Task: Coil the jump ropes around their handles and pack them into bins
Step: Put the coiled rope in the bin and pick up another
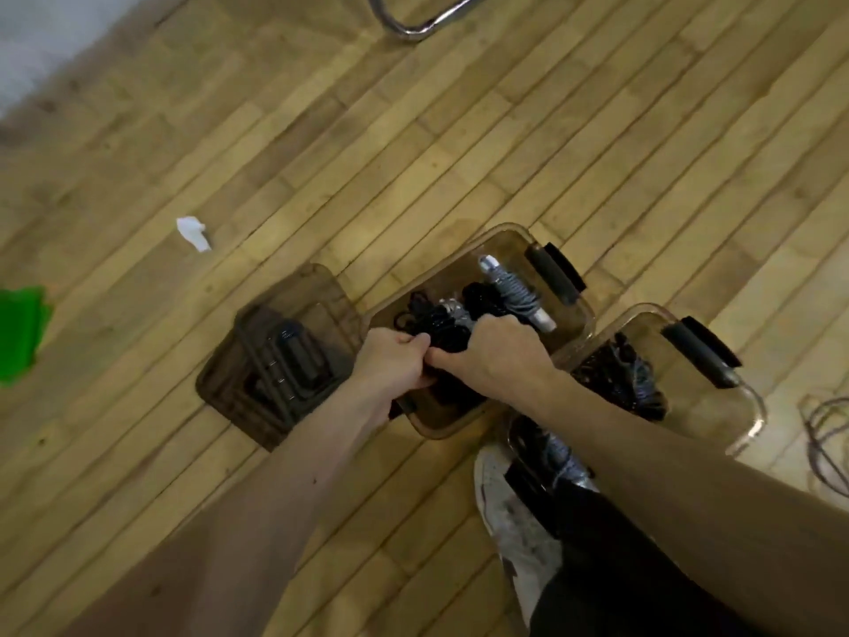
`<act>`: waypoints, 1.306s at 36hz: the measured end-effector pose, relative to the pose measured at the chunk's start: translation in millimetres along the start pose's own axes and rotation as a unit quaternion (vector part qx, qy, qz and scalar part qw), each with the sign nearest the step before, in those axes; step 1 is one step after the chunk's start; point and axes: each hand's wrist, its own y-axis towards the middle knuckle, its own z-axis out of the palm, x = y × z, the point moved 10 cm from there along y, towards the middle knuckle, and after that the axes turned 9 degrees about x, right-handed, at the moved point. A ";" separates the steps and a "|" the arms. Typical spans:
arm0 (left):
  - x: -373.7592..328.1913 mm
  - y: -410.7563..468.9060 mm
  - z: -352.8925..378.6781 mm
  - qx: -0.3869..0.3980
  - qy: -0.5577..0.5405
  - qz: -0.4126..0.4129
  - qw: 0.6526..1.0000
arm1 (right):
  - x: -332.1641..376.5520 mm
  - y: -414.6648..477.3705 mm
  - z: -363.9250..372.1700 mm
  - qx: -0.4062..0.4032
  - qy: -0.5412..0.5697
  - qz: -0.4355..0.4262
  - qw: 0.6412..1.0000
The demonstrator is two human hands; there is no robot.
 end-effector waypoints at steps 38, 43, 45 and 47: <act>-142.7 -51.2 107.2 0.011 0.497 0.206 0.843 | -122.6 -66.9 -67.5 -0.012 0.098 0.054 0.994; -211.0 -151.6 247.6 0.087 0.477 0.408 0.773 | -251.6 -170.4 -106.2 -0.018 0.248 0.142 0.958; -223.7 -201.0 316.0 0.119 0.476 0.477 0.729 | -310.6 -229.5 -114.0 -0.040 0.335 0.154 0.929; -222.4 -237.0 376.3 0.159 0.476 0.504 0.703 | -362.9 -280.5 -116.7 -0.078 0.394 0.154 0.903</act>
